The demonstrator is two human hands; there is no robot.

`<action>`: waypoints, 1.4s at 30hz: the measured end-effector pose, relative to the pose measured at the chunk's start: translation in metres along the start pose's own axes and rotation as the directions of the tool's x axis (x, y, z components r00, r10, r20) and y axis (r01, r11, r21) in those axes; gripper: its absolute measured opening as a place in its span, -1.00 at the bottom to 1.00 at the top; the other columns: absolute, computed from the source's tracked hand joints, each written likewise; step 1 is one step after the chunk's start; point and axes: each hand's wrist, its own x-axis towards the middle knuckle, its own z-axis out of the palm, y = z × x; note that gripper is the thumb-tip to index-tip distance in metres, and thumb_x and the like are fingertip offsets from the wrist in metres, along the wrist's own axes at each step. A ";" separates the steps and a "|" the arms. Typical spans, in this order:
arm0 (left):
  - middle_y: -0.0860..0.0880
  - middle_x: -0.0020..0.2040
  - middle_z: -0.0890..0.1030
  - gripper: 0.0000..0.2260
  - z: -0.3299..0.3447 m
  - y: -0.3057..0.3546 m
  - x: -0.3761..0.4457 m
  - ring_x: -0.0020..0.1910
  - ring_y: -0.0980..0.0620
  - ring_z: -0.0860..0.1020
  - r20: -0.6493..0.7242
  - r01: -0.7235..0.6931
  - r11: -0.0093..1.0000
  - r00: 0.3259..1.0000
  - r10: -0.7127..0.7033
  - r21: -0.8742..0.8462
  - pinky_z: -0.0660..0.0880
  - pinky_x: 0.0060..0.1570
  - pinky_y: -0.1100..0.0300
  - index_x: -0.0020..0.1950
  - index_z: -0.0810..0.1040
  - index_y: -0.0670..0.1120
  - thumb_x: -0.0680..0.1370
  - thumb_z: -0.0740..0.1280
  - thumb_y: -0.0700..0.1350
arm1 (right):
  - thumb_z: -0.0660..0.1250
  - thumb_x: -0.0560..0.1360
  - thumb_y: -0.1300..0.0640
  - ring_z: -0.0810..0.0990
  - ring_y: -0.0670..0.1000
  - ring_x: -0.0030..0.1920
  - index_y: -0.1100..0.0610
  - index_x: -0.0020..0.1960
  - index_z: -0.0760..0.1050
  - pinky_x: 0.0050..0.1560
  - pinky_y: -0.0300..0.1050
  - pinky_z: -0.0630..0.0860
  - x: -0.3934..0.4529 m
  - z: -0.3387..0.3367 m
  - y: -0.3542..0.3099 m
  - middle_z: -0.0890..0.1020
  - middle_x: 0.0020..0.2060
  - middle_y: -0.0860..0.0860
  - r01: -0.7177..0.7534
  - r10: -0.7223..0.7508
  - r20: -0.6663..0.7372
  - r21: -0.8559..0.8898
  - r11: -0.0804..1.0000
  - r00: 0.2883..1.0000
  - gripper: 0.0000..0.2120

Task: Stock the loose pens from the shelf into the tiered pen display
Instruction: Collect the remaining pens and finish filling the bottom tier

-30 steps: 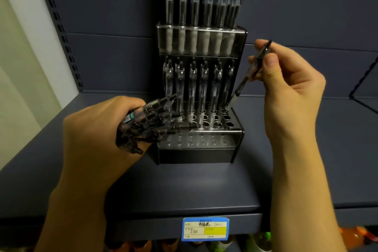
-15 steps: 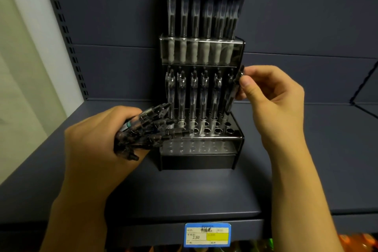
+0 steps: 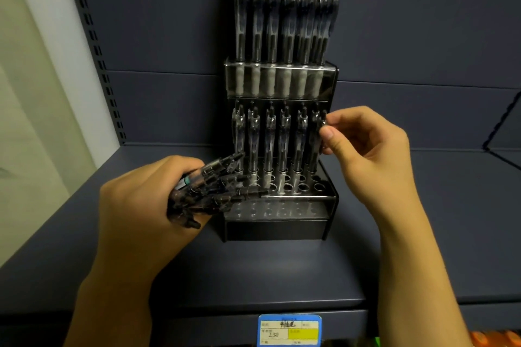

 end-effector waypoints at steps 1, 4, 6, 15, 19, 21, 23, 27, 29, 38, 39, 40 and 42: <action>0.00 -0.29 0.59 -0.81 0.000 0.000 0.000 -0.33 0.05 0.48 0.004 -0.001 1.000 1.000 0.001 -0.001 0.40 -0.29 0.16 -0.10 0.67 -0.17 0.52 0.38 -0.05 | 0.44 0.56 0.19 0.69 -0.04 -0.15 0.00 0.00 0.61 -0.04 -0.16 0.63 -0.001 -0.001 0.000 0.69 -0.18 -0.06 -0.006 0.006 0.000 0.005 1.000 1.000 -0.90; -0.01 -0.29 0.60 -0.81 0.000 -0.001 0.000 -0.36 0.00 0.51 0.009 -0.011 1.000 1.000 0.011 0.001 0.41 -0.32 0.10 -0.11 0.67 -0.17 0.52 0.37 -0.06 | 0.43 0.57 0.19 0.69 -0.03 -0.16 0.01 0.01 0.61 -0.04 -0.17 0.63 0.000 -0.002 0.001 0.69 -0.18 -0.05 -0.014 0.014 0.000 0.006 1.000 1.000 -0.91; -0.01 -0.29 0.60 -0.84 0.000 -0.001 0.001 -0.37 -0.02 0.53 0.014 -0.018 1.000 1.000 0.018 0.007 0.43 -0.35 0.07 -0.11 0.67 -0.17 0.52 0.38 -0.09 | 0.43 0.57 0.19 0.69 -0.03 -0.15 0.01 0.02 0.61 -0.04 -0.17 0.63 -0.001 -0.002 0.001 0.69 -0.18 -0.06 -0.013 0.013 0.002 0.003 1.000 1.000 -0.91; 0.00 -0.29 0.61 -0.94 0.001 -0.002 0.002 -0.38 -0.02 0.54 0.016 -0.039 0.999 0.999 0.039 -0.011 0.48 -0.41 0.00 -0.12 0.67 -0.15 0.44 0.48 -0.18 | 0.52 0.48 0.27 0.67 0.02 -0.10 0.08 0.11 0.61 0.05 -0.07 0.65 -0.005 -0.001 0.000 0.67 -0.11 -0.03 -0.026 0.026 -0.006 0.029 0.999 1.000 -0.75; 0.04 -0.31 0.60 -0.95 0.000 -0.001 0.004 -0.39 0.03 0.53 0.029 -0.047 0.999 0.998 0.048 -0.013 0.44 -0.37 0.12 -0.13 0.67 -0.13 0.43 0.48 -0.18 | 0.53 0.47 0.26 0.65 0.01 -0.10 0.16 0.16 0.58 0.01 -0.16 0.60 -0.006 0.000 -0.011 0.66 -0.08 0.03 0.091 -0.088 -0.134 0.016 0.996 0.987 -0.71; 0.04 -0.31 0.60 -0.94 0.000 -0.002 0.005 -0.39 0.03 0.53 0.038 -0.046 0.999 0.998 0.046 -0.002 0.43 -0.37 0.12 -0.13 0.67 -0.12 0.42 0.48 -0.22 | 0.50 0.51 0.27 0.65 0.00 -0.08 0.20 0.14 0.59 0.02 -0.19 0.58 -0.007 0.000 -0.025 0.66 -0.08 0.05 0.160 -0.154 -0.119 0.043 0.986 0.981 -0.77; 0.05 -0.30 0.60 -0.89 0.000 -0.003 0.005 -0.38 0.01 0.54 0.049 -0.043 0.999 0.998 0.042 0.006 0.45 -0.39 0.07 -0.12 0.66 -0.11 0.38 0.49 -0.25 | 0.49 0.51 0.27 0.66 0.02 -0.09 0.21 0.10 0.62 0.00 -0.13 0.59 -0.008 0.002 -0.038 0.68 -0.11 0.06 0.192 -0.195 0.021 0.118 0.974 0.981 -0.82; 0.05 -0.31 0.59 -0.83 0.000 -0.003 0.005 -0.38 0.01 0.53 0.051 -0.038 0.999 0.998 0.037 0.012 0.46 -0.42 0.02 -0.13 0.66 -0.10 0.36 0.56 -0.28 | 0.56 0.41 0.21 0.66 0.12 -0.17 0.26 0.03 0.65 -0.06 -0.08 0.59 -0.017 0.011 -0.051 0.68 -0.18 0.10 0.173 -0.263 0.358 0.265 0.949 0.896 -0.76; 0.06 -0.31 0.58 -0.82 0.000 -0.003 0.005 -0.39 0.02 0.52 0.049 -0.026 1.000 0.998 0.025 0.012 0.46 -0.42 0.01 -0.13 0.66 -0.10 0.35 0.58 -0.27 | 0.61 0.36 0.19 0.66 0.12 -0.21 0.25 0.00 0.65 -0.09 -0.04 0.62 -0.022 0.016 -0.051 0.68 -0.21 0.08 0.154 -0.260 0.418 0.269 0.951 0.871 -0.73; 0.06 -0.30 0.59 -0.84 0.000 -0.006 0.004 -0.38 0.02 0.54 0.053 -0.012 1.000 0.999 0.010 0.023 0.48 -0.42 0.01 -0.12 0.65 -0.09 0.38 0.57 -0.22 | 0.60 0.35 0.26 0.73 0.01 -0.07 0.18 0.03 0.66 0.00 -0.15 0.64 -0.024 0.029 -0.048 0.72 -0.13 -0.03 0.184 -0.270 0.406 0.240 0.953 0.873 -0.73; 0.06 -0.30 0.59 -0.85 0.000 -0.007 0.005 -0.38 0.02 0.53 0.048 -0.006 1.000 0.999 0.004 0.028 0.47 -0.42 0.01 -0.12 0.65 -0.09 0.38 0.57 -0.22 | 0.60 0.34 0.29 0.72 -0.01 -0.09 0.17 0.01 0.67 -0.03 -0.18 0.63 -0.024 0.030 -0.048 0.72 -0.14 -0.05 0.184 -0.271 0.383 0.248 0.951 0.883 -0.74; 0.06 -0.31 0.58 -0.85 0.000 -0.007 0.005 -0.38 0.02 0.53 0.044 0.001 1.000 0.999 -0.002 0.031 0.47 -0.42 0.01 -0.12 0.65 -0.08 0.38 0.57 -0.21 | 0.60 0.34 0.30 0.72 -0.03 -0.12 0.16 -0.02 0.67 -0.06 -0.21 0.62 -0.024 0.031 -0.047 0.72 -0.16 -0.06 0.187 -0.273 0.355 0.257 0.948 0.894 -0.75; 0.07 -0.32 0.57 -0.84 0.001 -0.006 0.005 -0.40 0.02 0.51 0.037 0.013 0.999 0.999 -0.014 0.035 0.46 -0.43 0.02 -0.14 0.64 -0.07 0.38 0.57 -0.22 | 0.61 0.33 0.26 0.70 -0.02 -0.19 0.14 -0.07 0.68 -0.11 -0.22 0.60 -0.025 0.033 -0.046 0.72 -0.21 -0.06 0.196 -0.278 0.308 0.273 0.942 0.910 -0.79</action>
